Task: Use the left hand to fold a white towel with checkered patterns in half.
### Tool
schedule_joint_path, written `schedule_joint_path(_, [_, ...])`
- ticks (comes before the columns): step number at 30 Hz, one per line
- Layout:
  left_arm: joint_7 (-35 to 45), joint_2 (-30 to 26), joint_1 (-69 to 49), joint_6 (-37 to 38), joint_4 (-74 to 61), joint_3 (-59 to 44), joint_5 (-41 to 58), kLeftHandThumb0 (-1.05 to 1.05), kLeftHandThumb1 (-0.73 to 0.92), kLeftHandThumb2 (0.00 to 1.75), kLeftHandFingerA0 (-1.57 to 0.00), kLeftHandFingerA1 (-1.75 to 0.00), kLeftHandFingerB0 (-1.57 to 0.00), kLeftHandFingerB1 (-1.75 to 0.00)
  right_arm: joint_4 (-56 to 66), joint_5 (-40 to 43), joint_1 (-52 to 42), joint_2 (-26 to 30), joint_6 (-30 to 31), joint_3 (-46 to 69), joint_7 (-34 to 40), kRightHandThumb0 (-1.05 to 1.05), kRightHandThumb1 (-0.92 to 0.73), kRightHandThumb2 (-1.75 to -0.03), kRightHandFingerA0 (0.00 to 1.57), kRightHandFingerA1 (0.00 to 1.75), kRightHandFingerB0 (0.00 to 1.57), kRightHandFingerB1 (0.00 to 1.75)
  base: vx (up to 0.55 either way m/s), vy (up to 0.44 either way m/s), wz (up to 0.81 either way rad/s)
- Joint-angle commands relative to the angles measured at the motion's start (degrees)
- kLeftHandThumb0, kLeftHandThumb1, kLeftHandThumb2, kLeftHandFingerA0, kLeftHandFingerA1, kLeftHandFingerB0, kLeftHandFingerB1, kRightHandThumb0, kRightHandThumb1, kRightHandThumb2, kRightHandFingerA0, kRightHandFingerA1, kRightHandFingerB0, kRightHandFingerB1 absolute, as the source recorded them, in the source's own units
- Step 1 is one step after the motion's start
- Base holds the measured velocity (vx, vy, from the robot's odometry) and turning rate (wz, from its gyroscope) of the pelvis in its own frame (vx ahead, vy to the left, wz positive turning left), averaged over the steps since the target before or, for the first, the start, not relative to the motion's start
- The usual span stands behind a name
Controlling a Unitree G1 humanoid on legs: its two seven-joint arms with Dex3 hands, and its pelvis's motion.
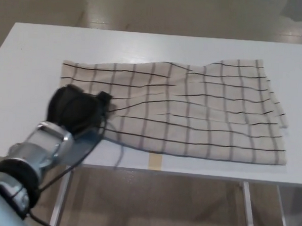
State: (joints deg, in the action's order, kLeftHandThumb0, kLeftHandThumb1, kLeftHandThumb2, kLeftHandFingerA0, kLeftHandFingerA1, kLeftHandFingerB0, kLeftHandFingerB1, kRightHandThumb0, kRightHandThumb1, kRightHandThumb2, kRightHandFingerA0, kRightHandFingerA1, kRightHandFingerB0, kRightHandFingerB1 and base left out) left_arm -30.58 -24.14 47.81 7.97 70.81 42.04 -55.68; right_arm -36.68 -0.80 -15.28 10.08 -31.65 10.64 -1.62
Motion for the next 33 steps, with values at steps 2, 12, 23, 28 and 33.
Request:
schedule_joint_path(2, [-0.1, -5.9, -3.3, -0.5, 4.1, -1.0, 1.3, -0.19, 0.64, 0.55, -0.76, -1.75, -0.57, -1.75, 0.2, 0.7, -0.3, 0.1, -0.5, 0.0, -0.4, -0.44, -0.63, -0.58, 0.58, 0.52, 0.51, 0.44, 0.00, 0.000, 0.00])
schedule_joint_path(12, [-0.1, -13.0, 0.5, -1.0, 5.6, -3.8, 2.7, -0.36, 0.46, 0.80, -1.12, -1.41, -0.97, -1.33, 1.2, 1.2, -0.4, 0.5, 1.1, 0.3, -0.6, -0.44, -0.64, -0.59, 0.58, 0.52, 0.52, 0.45, 0.00, 0.000, 0.00])
schedule_joint_path(23, [-3.1, -16.5, 7.2, 0.1, 4.2, -1.0, -0.5, -0.41, 0.47, 0.80, -1.10, -1.41, -0.94, -1.33, 2.4, 1.2, -1.1, 0.4, 1.8, 0.3, -0.7, -0.44, -0.64, -0.59, 0.57, 0.51, 0.53, 0.45, 0.00, 0.000, 0.00])
schedule_joint_path(28, [-5.8, -16.5, 12.8, 1.8, 2.4, -0.5, -0.5, -0.39, 0.43, 0.80, -1.09, -1.40, -0.93, -1.31, 2.1, 1.8, -0.6, 0.2, 1.7, 0.5, -1.0, -0.44, -0.64, -0.59, 0.57, 0.51, 0.54, 0.46, 0.00, 0.000, 0.00])
schedule_joint_path(33, [-8.5, -14.8, 21.0, 5.4, -0.4, -2.9, 1.2, -0.29, 0.61, 0.56, -0.80, -1.75, -0.65, -1.73, 1.2, 2.0, -0.1, -0.1, 1.0, 0.4, -1.3, -0.44, -0.64, -0.59, 0.58, 0.53, 0.54, 0.46, 0.00, 0.000, 0.00])
